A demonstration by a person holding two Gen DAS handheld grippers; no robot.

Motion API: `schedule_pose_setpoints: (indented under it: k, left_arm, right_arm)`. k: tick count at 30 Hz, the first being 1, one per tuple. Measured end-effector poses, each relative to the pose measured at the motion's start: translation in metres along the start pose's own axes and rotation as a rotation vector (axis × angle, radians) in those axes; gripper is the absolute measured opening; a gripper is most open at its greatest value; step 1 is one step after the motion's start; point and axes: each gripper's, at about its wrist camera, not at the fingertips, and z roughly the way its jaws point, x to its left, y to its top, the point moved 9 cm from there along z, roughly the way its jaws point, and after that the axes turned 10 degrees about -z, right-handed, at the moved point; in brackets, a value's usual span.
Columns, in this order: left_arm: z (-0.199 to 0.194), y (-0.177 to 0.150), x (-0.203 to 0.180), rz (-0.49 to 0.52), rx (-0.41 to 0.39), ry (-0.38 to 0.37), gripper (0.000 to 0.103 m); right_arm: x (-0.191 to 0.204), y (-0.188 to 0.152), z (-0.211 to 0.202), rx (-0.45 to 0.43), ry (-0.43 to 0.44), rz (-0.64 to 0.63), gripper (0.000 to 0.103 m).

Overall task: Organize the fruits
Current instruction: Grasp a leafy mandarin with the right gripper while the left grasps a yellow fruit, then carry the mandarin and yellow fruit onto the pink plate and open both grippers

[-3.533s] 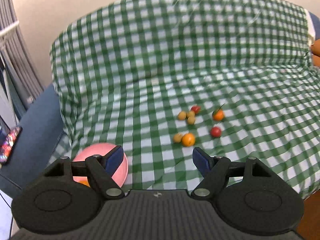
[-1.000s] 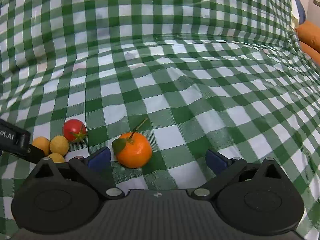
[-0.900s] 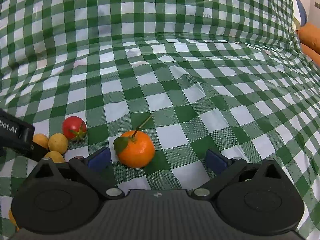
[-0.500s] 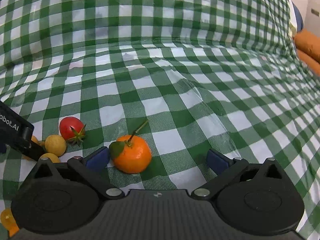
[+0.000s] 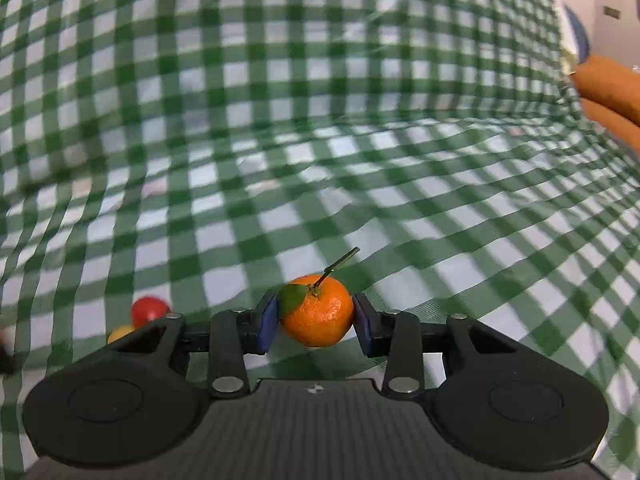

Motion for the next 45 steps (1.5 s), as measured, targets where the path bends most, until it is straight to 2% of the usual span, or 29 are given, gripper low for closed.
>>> schedule_pose_setpoints:
  k: [4, 7, 10, 13, 20, 24, 27, 32, 36, 38, 45]
  left_arm:
    - [-0.055, -0.032, 0.015, -0.025, -0.042, -0.009, 0.029]
    - [-0.092, -0.062, 0.031, -0.028, -0.064, -0.008, 0.029]
    - [-0.130, -0.096, 0.054, -0.037, -0.079, 0.012, 0.029]
    - [-0.160, -0.130, 0.075, -0.064, -0.074, 0.026, 0.029]
    - [-0.231, -0.210, 0.121, -0.114, -0.109, 0.025, 0.029]
    - [-0.260, -0.250, 0.149, -0.158, -0.125, 0.000, 0.029]
    - [-0.277, -0.270, 0.172, -0.204, -0.148, -0.016, 0.029]
    - [-0.307, -0.284, 0.202, -0.275, -0.217, -0.022, 0.029]
    - [-0.333, -0.293, 0.220, -0.301, -0.298, -0.011, 0.029]
    - [-0.337, -0.301, 0.226, -0.321, -0.304, -0.010, 0.029]
    - [-0.327, -0.317, 0.225, -0.339, -0.282, -0.047, 0.029]
  right_arm:
    - [-0.002, 0.017, -0.047, -0.093, -0.002, -0.018, 0.041]
    - [0.002, 0.028, -0.101, -0.164, 0.032, -0.025, 0.041]
    - [0.010, 0.026, -0.165, -0.206, 0.079, -0.053, 0.041]
    - [0.027, 0.005, -0.222, -0.191, 0.153, -0.087, 0.041]
    - [0.084, -0.045, -0.327, -0.061, 0.436, -0.120, 0.041]
    - [0.125, -0.071, -0.382, -0.032, 0.495, -0.180, 0.041]
    - [0.138, -0.080, -0.414, -0.047, 0.526, -0.240, 0.041]
    - [0.151, -0.078, -0.462, -0.154, 0.533, -0.349, 0.041]
    - [0.170, -0.075, -0.481, -0.198, 0.563, -0.416, 0.041]
    - [0.175, -0.076, -0.490, -0.217, 0.565, -0.434, 0.041]
    - [0.164, -0.088, -0.490, -0.170, 0.551, -0.396, 0.041]
